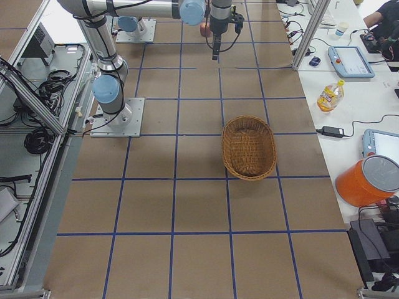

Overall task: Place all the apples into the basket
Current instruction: 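Move the left gripper down toward the lighter red apple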

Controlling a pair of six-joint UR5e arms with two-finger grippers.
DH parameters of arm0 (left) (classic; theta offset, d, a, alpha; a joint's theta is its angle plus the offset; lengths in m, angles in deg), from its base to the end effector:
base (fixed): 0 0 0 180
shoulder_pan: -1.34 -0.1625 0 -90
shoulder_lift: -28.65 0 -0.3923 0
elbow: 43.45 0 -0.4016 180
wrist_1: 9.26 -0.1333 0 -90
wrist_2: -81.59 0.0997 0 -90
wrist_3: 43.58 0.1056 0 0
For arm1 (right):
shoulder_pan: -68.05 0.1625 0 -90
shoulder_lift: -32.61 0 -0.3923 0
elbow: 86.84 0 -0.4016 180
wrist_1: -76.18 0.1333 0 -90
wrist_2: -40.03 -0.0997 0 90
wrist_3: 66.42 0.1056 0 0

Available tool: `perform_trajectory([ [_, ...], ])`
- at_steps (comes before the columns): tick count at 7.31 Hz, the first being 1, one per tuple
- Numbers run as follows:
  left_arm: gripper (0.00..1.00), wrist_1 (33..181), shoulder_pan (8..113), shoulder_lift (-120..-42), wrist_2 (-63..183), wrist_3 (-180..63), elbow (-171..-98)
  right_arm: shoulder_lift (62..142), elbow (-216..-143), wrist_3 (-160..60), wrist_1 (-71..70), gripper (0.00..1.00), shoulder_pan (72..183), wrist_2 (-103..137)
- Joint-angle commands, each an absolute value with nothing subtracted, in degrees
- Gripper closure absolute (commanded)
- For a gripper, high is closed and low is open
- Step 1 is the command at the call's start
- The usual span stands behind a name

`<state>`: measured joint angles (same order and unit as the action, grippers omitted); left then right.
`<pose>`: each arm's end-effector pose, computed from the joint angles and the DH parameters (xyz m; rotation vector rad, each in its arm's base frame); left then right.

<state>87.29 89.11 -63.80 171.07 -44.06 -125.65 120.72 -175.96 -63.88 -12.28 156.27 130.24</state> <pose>-0.1142 -0.5189 0.4842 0.0742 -3.1311 -0.0326 0.1170 -0.5133 0.4376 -0.1181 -3.1346 -0.0698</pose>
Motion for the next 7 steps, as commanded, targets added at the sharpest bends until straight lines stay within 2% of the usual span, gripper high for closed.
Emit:
perform_trajectory([
  [1,0.0,86.99,88.96,-64.95,171.06,-44.37,-125.89,120.51,-175.96,-64.22,-11.98,0.0,156.29,130.38],
  [4,0.0,87.51,89.4,-66.8,171.42,-49.56,-123.0,120.5,-175.96,-64.13,-11.97,0.0,156.29,130.38],
  [7,0.0,86.9,89.31,-67.77,171.68,-49.65,-125.1,120.5,-176.05,-64.13,-11.97,0.0,156.29,130.47],
])
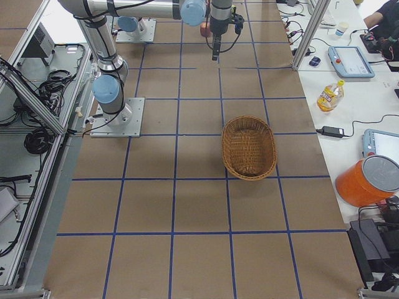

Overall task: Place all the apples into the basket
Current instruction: 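Move the left gripper down toward the lighter red apple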

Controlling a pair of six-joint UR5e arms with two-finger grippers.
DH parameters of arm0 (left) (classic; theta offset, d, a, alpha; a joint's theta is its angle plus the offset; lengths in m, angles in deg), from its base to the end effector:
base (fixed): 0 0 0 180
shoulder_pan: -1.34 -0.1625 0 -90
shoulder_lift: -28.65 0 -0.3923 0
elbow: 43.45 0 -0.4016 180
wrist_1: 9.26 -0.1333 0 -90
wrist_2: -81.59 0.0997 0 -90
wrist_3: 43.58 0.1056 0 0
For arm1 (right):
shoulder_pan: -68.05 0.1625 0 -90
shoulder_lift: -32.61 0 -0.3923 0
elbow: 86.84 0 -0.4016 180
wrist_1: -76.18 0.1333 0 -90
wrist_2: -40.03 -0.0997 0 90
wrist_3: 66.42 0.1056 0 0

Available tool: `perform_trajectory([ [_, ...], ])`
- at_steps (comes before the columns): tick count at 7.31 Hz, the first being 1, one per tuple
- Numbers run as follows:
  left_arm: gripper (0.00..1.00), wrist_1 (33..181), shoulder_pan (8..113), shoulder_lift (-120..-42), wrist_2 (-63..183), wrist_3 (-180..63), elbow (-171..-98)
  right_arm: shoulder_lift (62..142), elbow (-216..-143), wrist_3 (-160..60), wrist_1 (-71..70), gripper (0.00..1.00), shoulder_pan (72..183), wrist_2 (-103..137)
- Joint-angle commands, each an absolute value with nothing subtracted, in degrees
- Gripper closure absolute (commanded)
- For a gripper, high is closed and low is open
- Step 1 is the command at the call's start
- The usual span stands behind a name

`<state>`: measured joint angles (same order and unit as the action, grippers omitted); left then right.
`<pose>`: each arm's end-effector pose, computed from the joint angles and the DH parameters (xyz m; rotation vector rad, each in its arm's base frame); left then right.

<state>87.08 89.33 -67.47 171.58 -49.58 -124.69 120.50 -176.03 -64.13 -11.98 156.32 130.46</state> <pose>-0.1144 -0.5400 0.4592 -0.2192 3.1302 0.1013 0.1171 -0.5135 0.4345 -0.1096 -3.1307 -0.0858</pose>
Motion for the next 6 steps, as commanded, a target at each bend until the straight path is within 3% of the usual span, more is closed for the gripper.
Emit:
perform_trajectory([
  [1,0.0,86.98,89.4,-67.77,171.77,-49.73,-125.1,120.5,-176.05,-64.13,-11.97,0.0,156.29,130.38],
  [6,0.0,84.63,89.05,-68.55,171.68,-49.56,-125.71,120.5,-176.05,-64.13,-12.06,0.0,156.29,130.47],
])
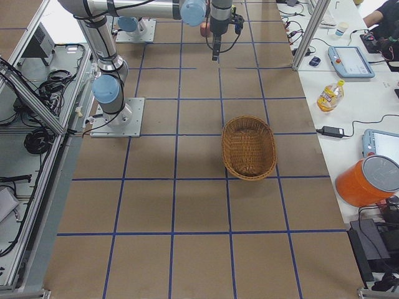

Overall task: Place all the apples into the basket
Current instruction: 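Move the left gripper down toward the lighter red apple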

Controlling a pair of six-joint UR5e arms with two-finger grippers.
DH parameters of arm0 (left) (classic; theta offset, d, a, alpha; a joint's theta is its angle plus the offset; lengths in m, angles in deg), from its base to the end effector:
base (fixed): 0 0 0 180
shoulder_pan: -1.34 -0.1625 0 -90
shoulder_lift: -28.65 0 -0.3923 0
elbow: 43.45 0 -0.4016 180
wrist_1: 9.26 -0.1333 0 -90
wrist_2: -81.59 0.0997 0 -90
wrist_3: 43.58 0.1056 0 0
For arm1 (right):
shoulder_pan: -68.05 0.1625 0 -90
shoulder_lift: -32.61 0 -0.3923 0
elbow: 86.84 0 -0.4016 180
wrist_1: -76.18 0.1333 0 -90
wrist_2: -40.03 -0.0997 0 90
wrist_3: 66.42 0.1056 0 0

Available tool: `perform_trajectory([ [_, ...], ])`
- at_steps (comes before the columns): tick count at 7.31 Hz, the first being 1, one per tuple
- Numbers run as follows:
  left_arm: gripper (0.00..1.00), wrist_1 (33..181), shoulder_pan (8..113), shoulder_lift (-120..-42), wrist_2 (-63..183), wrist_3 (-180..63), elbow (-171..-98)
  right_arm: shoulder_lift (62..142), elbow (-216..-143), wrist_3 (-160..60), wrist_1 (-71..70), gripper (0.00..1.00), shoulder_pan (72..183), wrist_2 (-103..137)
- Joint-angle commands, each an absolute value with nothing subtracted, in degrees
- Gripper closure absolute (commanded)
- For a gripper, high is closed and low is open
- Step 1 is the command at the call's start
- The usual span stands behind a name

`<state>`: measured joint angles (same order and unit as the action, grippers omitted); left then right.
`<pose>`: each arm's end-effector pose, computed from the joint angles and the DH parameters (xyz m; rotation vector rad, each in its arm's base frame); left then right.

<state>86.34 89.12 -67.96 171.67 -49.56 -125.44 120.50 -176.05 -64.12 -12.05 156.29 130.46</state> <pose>-0.1122 -0.5431 0.4494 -0.2241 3.1277 0.1148 0.1168 -0.5136 0.4345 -0.1107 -3.1307 -0.0844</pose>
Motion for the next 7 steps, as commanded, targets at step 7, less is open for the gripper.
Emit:
perform_trajectory([
  [7,0.0,75.43,83.52,-71.98,171.33,-43.24,-136.22,120.5,-176.05,-64.04,-12.15,0.0,156.29,130.38],
])
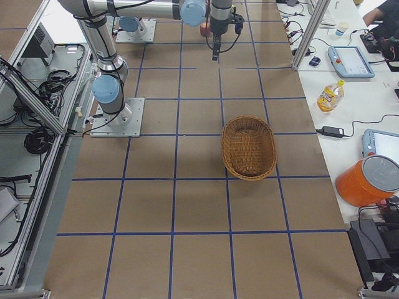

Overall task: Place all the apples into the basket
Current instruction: 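Lower the left gripper onto the lighter red apple and grasp it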

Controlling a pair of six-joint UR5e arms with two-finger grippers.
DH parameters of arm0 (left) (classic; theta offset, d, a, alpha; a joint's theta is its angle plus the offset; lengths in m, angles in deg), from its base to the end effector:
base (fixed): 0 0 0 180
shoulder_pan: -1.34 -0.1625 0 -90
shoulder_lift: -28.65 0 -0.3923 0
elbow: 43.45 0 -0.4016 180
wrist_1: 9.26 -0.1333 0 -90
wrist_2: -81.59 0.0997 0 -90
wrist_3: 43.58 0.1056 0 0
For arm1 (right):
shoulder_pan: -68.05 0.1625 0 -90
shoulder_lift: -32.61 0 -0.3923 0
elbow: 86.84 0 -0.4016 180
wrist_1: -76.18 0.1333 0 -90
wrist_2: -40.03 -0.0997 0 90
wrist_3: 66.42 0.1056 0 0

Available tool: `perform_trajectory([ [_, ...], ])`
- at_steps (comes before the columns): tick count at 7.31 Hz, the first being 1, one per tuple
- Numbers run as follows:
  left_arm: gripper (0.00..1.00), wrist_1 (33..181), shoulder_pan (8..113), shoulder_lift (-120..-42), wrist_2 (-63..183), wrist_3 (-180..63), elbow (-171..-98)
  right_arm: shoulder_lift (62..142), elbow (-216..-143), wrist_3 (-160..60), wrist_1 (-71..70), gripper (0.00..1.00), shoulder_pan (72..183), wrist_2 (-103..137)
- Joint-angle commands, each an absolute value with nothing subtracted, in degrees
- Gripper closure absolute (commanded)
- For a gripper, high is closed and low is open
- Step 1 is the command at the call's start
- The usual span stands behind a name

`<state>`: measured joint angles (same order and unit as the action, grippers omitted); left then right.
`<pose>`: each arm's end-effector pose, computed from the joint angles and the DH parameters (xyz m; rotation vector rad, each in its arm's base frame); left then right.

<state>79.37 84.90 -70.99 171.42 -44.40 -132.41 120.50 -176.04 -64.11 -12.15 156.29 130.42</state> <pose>-0.0713 -0.5599 0.3719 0.1982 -3.1200 -0.1970 0.1169 -0.5138 0.4347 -0.1110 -3.1315 -0.0815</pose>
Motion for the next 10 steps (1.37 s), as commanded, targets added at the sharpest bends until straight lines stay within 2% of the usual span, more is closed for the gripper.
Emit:
perform_trajectory([
  [1,0.0,70.16,83.43,-72.25,172.02,-42.71,-141.31,120.5,-176.05,-64.13,-12.15,0.0,156.29,130.47],
  [5,0.0,53.26,76.22,-74.8,171.77,-35.23,-155.21,120.59,-177.27,-63.78,-11.97,0.0,156.29,130.56],
  [6,0.0,49.15,76.31,-75.24,171.59,-38.02,-156.81,120.68,-177.45,-63.87,-12.06,0.0,156.29,130.56],
  [10,0.0,49.45,76.66,-76.91,168.19,-38.84,-160.32,120.68,-177.45,-63.78,-12.06,0.0,156.29,130.56],
])
